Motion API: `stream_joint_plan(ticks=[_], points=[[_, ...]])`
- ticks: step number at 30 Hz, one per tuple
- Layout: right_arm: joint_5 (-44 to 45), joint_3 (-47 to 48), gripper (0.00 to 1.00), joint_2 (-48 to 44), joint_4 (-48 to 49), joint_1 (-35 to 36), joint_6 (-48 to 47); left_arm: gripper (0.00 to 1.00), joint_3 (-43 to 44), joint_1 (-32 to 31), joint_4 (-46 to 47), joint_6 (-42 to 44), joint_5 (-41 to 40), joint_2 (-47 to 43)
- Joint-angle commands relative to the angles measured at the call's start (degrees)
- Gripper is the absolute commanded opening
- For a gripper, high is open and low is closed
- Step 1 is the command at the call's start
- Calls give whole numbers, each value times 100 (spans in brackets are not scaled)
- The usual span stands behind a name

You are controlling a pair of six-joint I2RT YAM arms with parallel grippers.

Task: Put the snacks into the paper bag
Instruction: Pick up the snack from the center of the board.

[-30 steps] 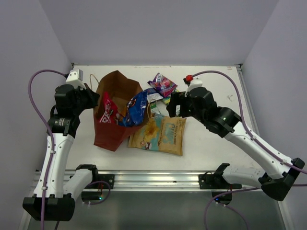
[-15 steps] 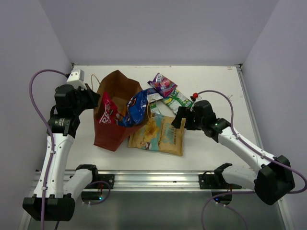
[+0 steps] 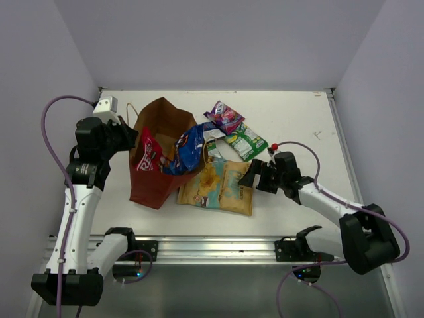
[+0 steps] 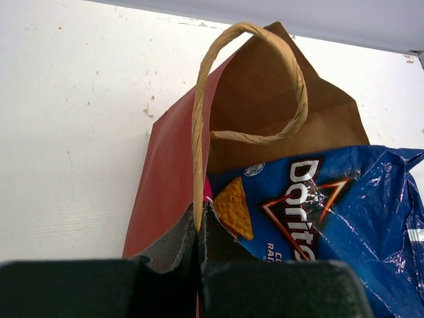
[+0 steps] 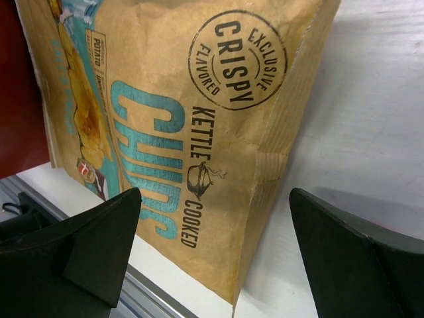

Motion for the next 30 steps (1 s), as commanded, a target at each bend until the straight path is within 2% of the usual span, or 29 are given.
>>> stream_joint_plan(ticks=[1,9,16,19,24,30], points=[[-432,-155,98,171,788,-12,14,0,116,29,133,128,104,-57],[-933,-270,99,979,1710,-3,242,0,116,29,142,146,183,-4],[-898,-252,98,1788,2045,67,313,0,107,29,151,181,236,22],[-592,-191,98,1947,1871,111,278,0,107,29,151,172,236,31],[497,-33,98,1447,904,138,-125,0,81,29,186,146,288,40],[412,81,98,1621,1078,348,-206,0,28,29,265,111,394,101]])
